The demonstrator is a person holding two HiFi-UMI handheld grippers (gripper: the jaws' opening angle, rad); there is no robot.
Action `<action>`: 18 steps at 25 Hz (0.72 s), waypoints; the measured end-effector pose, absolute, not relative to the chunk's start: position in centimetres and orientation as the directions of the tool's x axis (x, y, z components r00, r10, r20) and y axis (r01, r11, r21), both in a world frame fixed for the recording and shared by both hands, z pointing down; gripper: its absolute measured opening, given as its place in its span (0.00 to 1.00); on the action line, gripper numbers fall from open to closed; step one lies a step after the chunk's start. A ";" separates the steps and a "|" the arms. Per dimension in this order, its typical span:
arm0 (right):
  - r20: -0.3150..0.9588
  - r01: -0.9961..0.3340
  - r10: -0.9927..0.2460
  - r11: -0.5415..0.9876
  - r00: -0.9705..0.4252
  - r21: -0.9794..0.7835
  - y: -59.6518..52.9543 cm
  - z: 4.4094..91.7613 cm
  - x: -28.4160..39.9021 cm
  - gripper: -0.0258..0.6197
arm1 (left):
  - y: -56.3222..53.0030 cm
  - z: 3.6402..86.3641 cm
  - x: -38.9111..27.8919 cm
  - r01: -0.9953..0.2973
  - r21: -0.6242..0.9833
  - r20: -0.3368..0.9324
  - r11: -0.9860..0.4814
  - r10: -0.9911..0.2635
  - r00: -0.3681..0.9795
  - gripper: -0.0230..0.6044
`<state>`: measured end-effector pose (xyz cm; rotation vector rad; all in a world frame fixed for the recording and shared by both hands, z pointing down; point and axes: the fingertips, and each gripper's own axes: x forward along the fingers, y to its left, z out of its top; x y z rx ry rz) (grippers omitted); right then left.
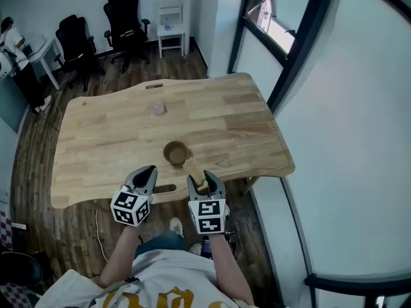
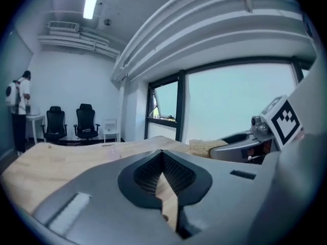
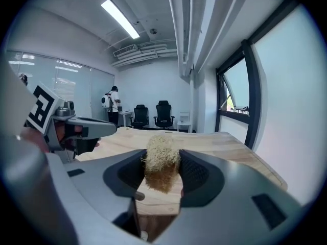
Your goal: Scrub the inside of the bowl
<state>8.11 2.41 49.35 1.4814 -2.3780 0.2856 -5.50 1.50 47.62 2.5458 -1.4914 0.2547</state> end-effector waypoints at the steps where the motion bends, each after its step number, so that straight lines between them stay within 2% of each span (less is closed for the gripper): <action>1: 0.364 -0.898 -0.837 0.441 -0.408 0.006 3.0 49.1 8.1 0.32 | 2.1 47.6 -5.9 -0.877 0.107 0.228 -0.469 -0.847 0.481 0.04; 4: 0.351 -0.896 -0.840 0.444 -0.414 0.007 4.7 48.7 8.1 0.32 | 3.4 47.7 -6.9 -0.887 0.152 0.236 -0.436 -0.855 0.461 0.04; 18: 0.336 -0.895 -0.848 0.444 -0.410 0.029 7.6 48.2 8.9 0.32 | 6.5 46.8 -6.6 -0.899 0.070 0.228 -0.432 -0.870 0.436 0.04</action>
